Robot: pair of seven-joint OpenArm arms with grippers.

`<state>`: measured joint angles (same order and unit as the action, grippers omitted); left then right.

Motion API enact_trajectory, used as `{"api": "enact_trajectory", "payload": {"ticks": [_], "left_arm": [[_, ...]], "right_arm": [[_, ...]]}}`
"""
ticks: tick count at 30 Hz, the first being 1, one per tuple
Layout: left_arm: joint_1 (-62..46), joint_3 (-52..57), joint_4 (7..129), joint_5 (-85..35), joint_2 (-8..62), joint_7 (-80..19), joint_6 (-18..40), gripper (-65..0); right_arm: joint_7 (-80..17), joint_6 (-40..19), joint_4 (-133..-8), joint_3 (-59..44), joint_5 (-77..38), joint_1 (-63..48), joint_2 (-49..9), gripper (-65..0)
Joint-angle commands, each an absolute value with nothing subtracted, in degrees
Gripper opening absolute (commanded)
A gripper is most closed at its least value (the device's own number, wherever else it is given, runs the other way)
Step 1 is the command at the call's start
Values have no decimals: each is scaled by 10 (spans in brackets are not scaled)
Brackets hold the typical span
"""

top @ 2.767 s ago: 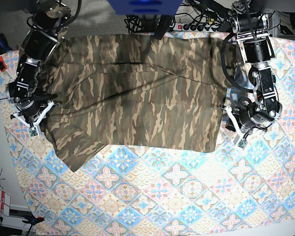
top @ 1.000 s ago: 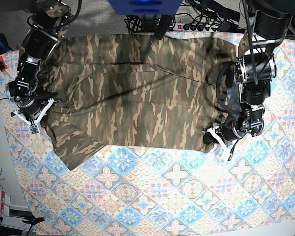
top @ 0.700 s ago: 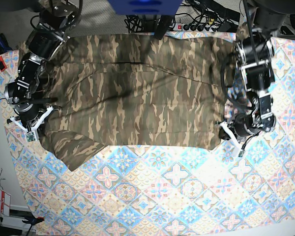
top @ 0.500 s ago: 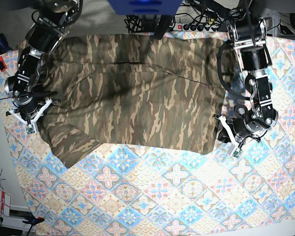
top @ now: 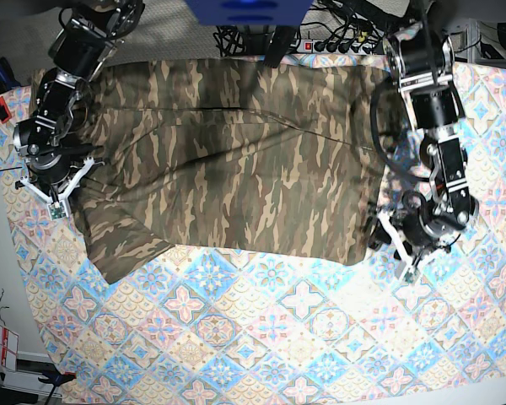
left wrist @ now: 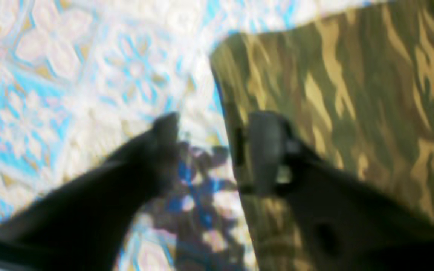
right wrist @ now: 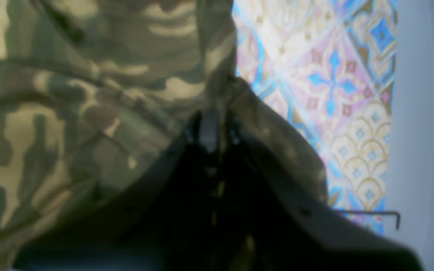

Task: Fold the T-shirt properly
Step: 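Fold the side edge held by the left gripper inward toward the right gripper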

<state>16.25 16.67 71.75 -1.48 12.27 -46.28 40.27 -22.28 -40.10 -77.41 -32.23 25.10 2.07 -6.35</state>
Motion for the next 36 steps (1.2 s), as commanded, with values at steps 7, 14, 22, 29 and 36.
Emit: {"api": "enact_trajectory", "payload": {"ticks": [7, 14, 22, 29, 36], "left_arm": [[275, 167, 557, -21, 109, -388, 400, -245], [350, 167, 323, -21, 112, -276, 400, -245], [352, 167, 269, 45, 96, -183, 400, -243], [355, 171, 273, 43, 115, -180, 400, -244], [345, 171, 303, 45, 132, -165, 400, -244]], "right_arm": [[-213, -398, -788, -323, 245, 21, -73, -639], [-213, -398, -788, -323, 247, 17, -73, -639], [-212, -398, -788, -323, 247, 10, -73, -639], [-213, -398, -788, -323, 247, 9, -74, -639], [-213, -398, -788, -323, 247, 9, -74, -639]]}}
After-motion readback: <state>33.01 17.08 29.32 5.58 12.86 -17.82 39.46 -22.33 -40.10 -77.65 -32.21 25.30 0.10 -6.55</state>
